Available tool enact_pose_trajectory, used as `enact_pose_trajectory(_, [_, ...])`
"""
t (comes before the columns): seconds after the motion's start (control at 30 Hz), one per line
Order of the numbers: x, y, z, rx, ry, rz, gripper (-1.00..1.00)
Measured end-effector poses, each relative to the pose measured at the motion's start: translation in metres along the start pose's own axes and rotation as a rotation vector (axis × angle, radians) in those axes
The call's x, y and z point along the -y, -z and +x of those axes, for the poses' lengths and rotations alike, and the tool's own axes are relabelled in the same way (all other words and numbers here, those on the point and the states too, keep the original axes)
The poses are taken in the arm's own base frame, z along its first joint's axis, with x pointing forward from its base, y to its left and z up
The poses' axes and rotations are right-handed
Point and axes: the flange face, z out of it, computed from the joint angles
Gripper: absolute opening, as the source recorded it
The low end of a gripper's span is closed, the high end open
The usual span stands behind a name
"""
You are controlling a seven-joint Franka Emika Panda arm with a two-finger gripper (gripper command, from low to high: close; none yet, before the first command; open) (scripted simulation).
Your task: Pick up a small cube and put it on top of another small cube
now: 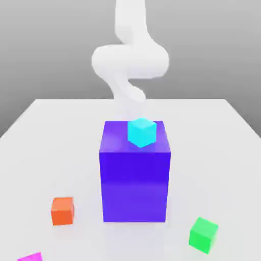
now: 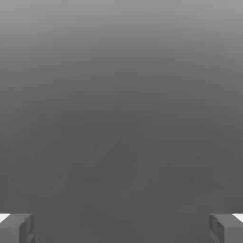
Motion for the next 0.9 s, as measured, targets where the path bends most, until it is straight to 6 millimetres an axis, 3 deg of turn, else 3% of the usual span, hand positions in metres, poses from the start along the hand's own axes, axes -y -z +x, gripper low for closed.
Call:
enact_pose_trajectory(0.2, [-0.013,-0.102,0.023,0.027,-0.177,-0.165,0.0])
enact_pose_trajectory(0.4, [-0.049,-0.201,0.039,0.053,-0.356,-0.315,0.0])
enact_pose_trajectory(0.53, [-0.084,-0.264,0.044,0.072,-0.479,-0.41,0.0])
enact_pose_trajectory(0.67, [-0.132,-0.324,0.047,0.087,-0.615,-0.504,0.0])
enact_pose_trajectory(0.9, [-0.214,-0.419,0.024,0.131,-0.833,-0.653,0.0])
